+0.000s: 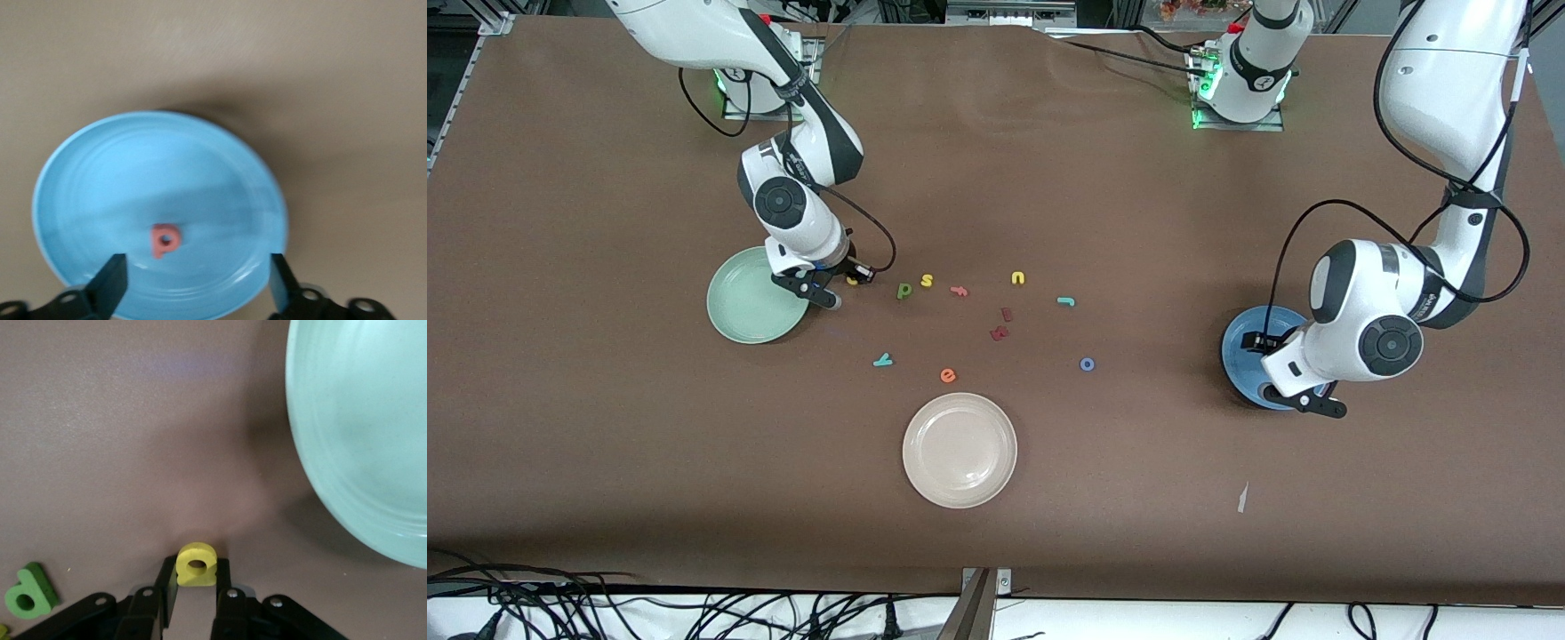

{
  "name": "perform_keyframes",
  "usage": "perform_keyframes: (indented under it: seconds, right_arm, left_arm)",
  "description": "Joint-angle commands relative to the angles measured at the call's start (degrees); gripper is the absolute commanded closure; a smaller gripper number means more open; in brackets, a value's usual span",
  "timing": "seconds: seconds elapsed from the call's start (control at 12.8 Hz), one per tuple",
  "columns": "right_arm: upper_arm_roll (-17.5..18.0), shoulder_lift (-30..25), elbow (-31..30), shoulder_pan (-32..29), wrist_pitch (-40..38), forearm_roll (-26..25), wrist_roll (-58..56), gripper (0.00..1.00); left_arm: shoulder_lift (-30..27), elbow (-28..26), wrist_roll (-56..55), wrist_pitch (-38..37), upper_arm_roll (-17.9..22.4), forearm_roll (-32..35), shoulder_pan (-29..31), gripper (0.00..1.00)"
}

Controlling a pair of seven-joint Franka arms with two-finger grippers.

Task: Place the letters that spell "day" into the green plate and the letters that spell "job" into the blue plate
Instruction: 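Drop the p into the blue plate while the right gripper grasps yellow a, then reach the left gripper to blue o while the right gripper drops a in green plate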

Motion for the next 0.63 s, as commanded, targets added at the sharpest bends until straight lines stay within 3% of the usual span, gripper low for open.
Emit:
perform_keyframes:
  seconds: [0.0, 0.31, 0.55]
  right_arm:
    - [-0.57, -1.59, -0.3, 0.29, -0.54, -1.18, 1.13, 1.0]
    - [-2.59, -6.78, 4.52, 0.2, -13.88, -1.53, -2.98, 1.0]
    - [-11.44, -8.19, 5.07, 0.11, -17.52, -1.53, -17.88, 1.0]
  left_arm:
    - [1.93, 4.66, -10.82, -0.29, 0.41, -3.21, -5.62, 0.0]
    - [4.92, 8.01, -26.37, 1.98, 0.33, -7.08, -11.6, 0.0]
    - [7.56, 9.6, -41.13, 6.19, 0.41, -7.0, -15.99, 0.0]
